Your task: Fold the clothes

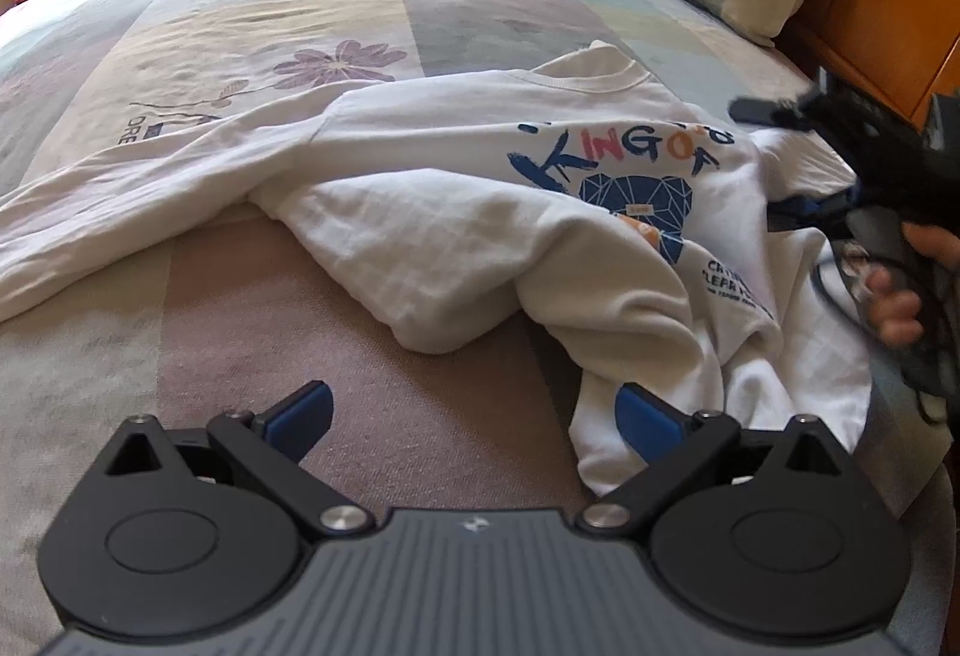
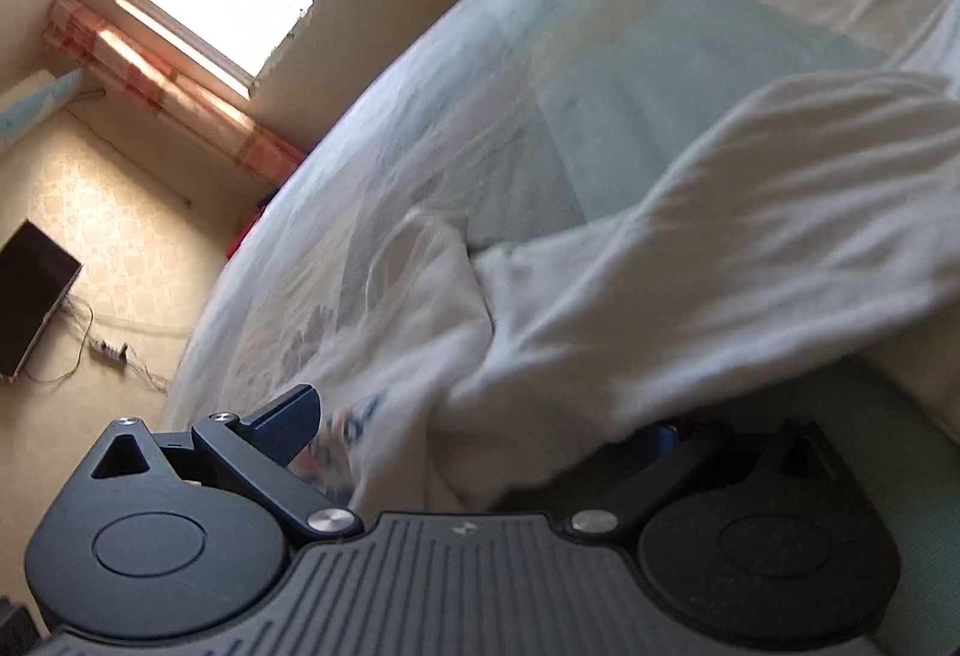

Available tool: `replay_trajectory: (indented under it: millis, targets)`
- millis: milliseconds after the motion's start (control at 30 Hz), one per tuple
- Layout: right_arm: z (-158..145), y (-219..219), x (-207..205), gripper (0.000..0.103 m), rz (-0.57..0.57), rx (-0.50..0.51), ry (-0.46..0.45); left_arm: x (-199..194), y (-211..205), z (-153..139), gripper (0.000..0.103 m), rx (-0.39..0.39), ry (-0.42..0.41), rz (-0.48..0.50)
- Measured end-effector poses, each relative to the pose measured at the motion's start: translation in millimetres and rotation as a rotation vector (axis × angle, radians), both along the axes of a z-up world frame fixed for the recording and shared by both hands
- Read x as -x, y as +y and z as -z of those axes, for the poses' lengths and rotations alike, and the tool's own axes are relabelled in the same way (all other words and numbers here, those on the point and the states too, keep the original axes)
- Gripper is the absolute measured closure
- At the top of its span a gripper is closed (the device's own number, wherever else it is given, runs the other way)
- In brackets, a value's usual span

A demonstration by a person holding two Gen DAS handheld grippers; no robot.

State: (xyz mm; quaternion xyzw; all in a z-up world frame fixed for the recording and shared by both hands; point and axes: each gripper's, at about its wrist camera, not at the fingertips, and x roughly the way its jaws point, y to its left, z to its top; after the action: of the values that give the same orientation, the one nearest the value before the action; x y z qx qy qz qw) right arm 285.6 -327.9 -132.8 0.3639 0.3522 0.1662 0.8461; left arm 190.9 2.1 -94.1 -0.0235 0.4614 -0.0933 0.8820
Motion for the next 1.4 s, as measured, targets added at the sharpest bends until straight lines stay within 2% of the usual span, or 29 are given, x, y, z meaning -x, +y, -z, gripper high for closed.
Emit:
replay_trajectory:
  millis: [100,200,233,267,300,367,400,467,633,667,900,1033,1133,1167,1200,1267,1400]
  targets:
    - [8,-20,-10,0.0,0.07,-0.147,-0.014,2,4,1,0.003,0.012,0.004,-0.009]
    - [12,-28,-7,0.004,0.107,-0.194,-0.039,3,7,5,0.003,0.022,0.012,-0.015]
    - [15,-30,-6,0.013,0.126,-0.189,-0.04,3,7,6,0.003,0.024,0.015,-0.016]
    - [19,-33,-4,0.029,0.153,-0.173,-0.034,3,8,7,0.003,0.026,0.017,-0.016]
    - [23,-35,-3,0.039,0.179,-0.158,-0.027,3,8,8,0.003,0.028,0.019,-0.017]
    - [39,-48,3,0.09,0.264,-0.196,0.008,3,9,8,0.003,0.032,0.019,-0.015]
    - [47,-54,4,0.099,0.287,-0.238,0.018,3,9,8,0.003,0.034,0.019,-0.014]
    - [56,-60,4,0.099,0.295,-0.285,0.023,4,9,9,0.003,0.037,0.021,-0.014]
    - [42,-48,-15,0.097,0.277,-0.173,0.069,5,10,8,0.003,0.04,0.023,-0.014]
    - [37,-47,-21,0.093,0.274,-0.151,0.069,5,10,7,0.003,0.038,0.021,-0.013]
    - [-20,-73,-57,0.095,0.267,0.049,-0.035,6,13,7,0.003,0.03,0.026,-0.024]
    - [-27,-103,-70,0.094,0.326,0.109,-0.028,7,13,6,0.003,0.03,0.025,-0.021]
    - [-17,-110,-65,0.084,0.34,0.112,0.035,8,12,5,0.003,0.03,0.023,-0.017]
    - [-13,-111,-58,0.074,0.333,0.108,0.052,8,12,4,0.003,0.03,0.023,-0.016]
    - [-10,-112,-48,0.07,0.32,0.1,0.064,8,12,4,0.003,0.03,0.022,-0.015]
    - [-8,-104,-26,0.053,0.302,0.087,0.075,8,12,3,0.003,0.03,0.021,-0.015]
    - [-16,-86,18,0.05,0.255,0.062,0.067,8,13,2,0.003,0.037,0.015,-0.016]
